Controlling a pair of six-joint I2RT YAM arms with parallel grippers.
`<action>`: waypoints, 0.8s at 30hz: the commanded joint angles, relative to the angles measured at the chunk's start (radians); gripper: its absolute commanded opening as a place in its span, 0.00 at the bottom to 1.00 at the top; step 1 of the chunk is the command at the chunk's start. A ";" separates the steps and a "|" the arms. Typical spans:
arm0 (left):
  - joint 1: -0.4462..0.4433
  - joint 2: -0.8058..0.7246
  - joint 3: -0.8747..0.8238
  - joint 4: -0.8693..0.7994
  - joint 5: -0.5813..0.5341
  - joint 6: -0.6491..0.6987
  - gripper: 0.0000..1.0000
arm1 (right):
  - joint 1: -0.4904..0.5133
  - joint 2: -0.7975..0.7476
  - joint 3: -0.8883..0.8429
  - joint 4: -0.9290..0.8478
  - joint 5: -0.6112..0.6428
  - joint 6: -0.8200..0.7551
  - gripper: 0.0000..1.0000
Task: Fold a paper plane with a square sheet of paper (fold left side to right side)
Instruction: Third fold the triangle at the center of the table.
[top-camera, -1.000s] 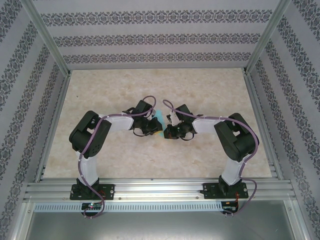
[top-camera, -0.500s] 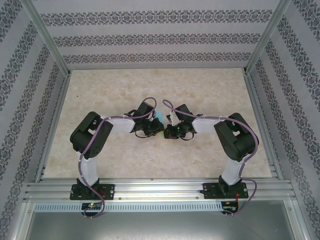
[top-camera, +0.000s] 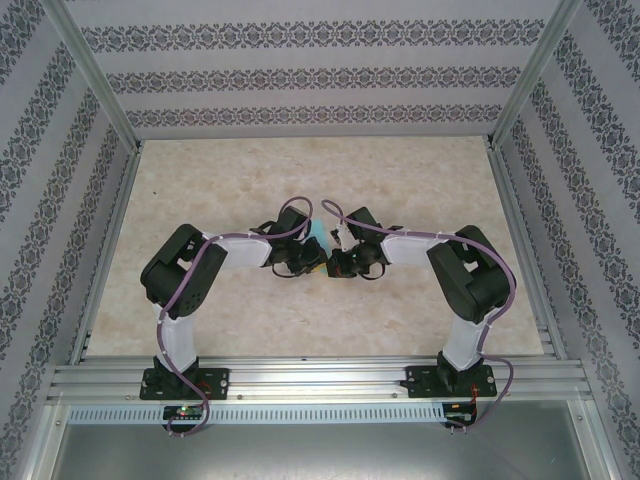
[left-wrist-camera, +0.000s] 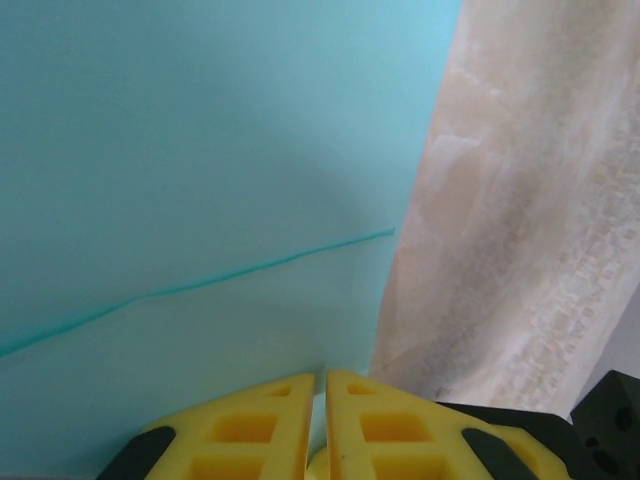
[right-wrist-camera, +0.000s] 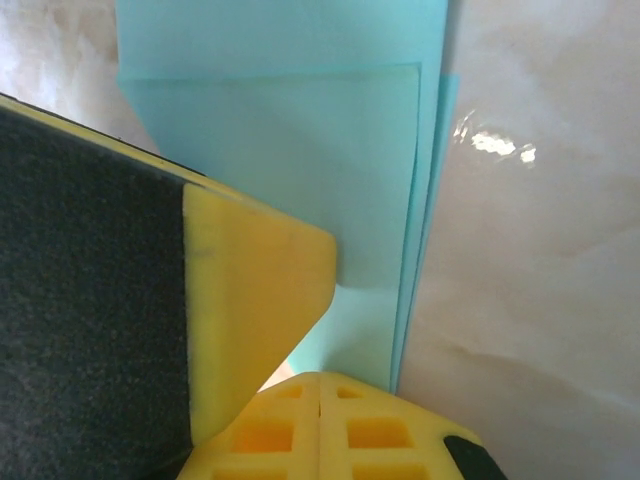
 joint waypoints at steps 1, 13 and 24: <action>-0.017 0.012 -0.009 -0.148 -0.143 0.053 0.15 | 0.015 0.059 -0.006 -0.087 0.104 -0.019 0.05; -0.007 -0.043 -0.123 -0.126 -0.296 0.031 0.16 | 0.018 0.058 -0.025 -0.069 0.109 -0.001 0.05; 0.035 -0.077 -0.271 0.081 -0.318 0.023 0.20 | 0.023 0.064 -0.025 -0.065 0.103 -0.006 0.05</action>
